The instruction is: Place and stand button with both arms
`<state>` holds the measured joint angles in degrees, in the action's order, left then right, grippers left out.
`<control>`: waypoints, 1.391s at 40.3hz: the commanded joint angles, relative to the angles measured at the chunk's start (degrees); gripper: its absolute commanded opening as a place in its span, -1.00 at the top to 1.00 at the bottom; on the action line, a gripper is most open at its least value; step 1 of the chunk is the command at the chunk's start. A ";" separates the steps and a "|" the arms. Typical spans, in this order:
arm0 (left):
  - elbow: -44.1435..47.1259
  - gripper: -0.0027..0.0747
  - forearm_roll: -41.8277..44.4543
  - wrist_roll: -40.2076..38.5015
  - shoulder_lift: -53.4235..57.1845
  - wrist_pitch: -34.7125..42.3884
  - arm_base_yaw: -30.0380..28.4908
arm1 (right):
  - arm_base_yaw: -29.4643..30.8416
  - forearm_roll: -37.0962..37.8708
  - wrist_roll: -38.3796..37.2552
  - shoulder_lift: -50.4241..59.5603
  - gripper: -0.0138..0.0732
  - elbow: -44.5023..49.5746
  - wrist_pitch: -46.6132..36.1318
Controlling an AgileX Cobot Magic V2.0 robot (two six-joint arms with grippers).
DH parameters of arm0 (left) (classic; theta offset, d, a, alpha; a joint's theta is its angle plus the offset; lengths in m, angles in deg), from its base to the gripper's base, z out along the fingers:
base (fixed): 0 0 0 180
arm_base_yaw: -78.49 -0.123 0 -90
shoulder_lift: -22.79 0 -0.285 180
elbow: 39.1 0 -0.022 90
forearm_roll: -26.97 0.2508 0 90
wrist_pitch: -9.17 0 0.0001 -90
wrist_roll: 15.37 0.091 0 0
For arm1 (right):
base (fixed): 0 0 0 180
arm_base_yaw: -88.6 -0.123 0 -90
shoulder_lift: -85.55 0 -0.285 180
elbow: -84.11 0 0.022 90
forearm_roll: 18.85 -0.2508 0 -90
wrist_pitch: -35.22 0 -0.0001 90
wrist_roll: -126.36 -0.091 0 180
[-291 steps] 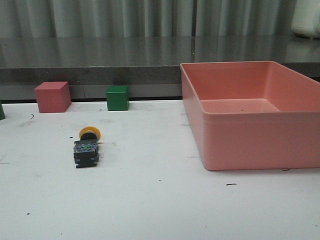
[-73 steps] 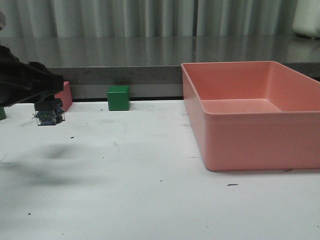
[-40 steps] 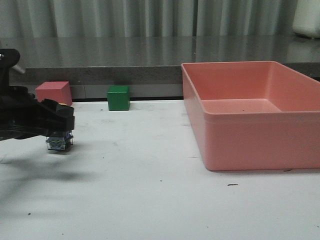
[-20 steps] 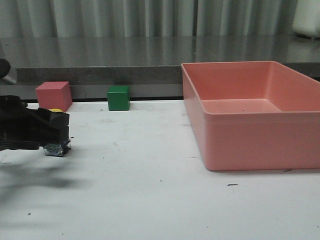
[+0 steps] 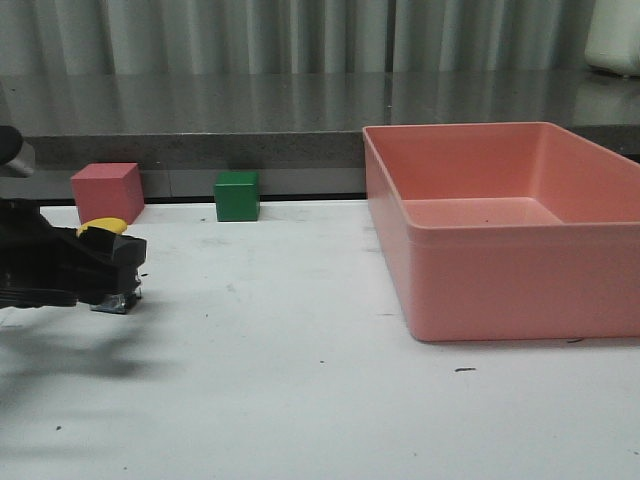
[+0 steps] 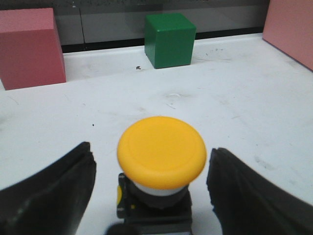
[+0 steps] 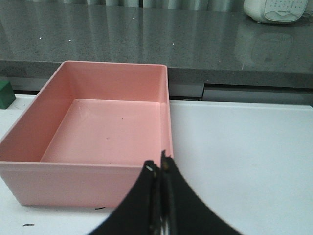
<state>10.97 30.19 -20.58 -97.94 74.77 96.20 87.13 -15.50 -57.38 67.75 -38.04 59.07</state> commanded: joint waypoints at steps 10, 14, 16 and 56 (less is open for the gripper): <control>-1.69 -0.32 -0.84 -0.09 9.72 3.46 -0.05 | 0.23 0.93 0.55 -0.48 0.82 -1.50 -4.92; -4.09 -0.32 -0.84 -0.09 15.31 -5.26 -0.05 | 0.23 0.93 0.55 -0.48 0.82 -1.50 -4.92; -5.68 -0.32 -1.01 -0.09 18.32 -10.35 -0.05 | 0.23 0.93 0.55 -0.48 0.82 -1.50 -4.92; -12.12 0.98 0.03 -0.09 72.42 -83.39 -0.05 | 0.23 0.93 0.55 -0.48 0.82 -1.50 -4.92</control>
<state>0.59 30.10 -20.49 -27.90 -9.66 96.20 87.13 -15.45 -57.38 67.75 -38.04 59.07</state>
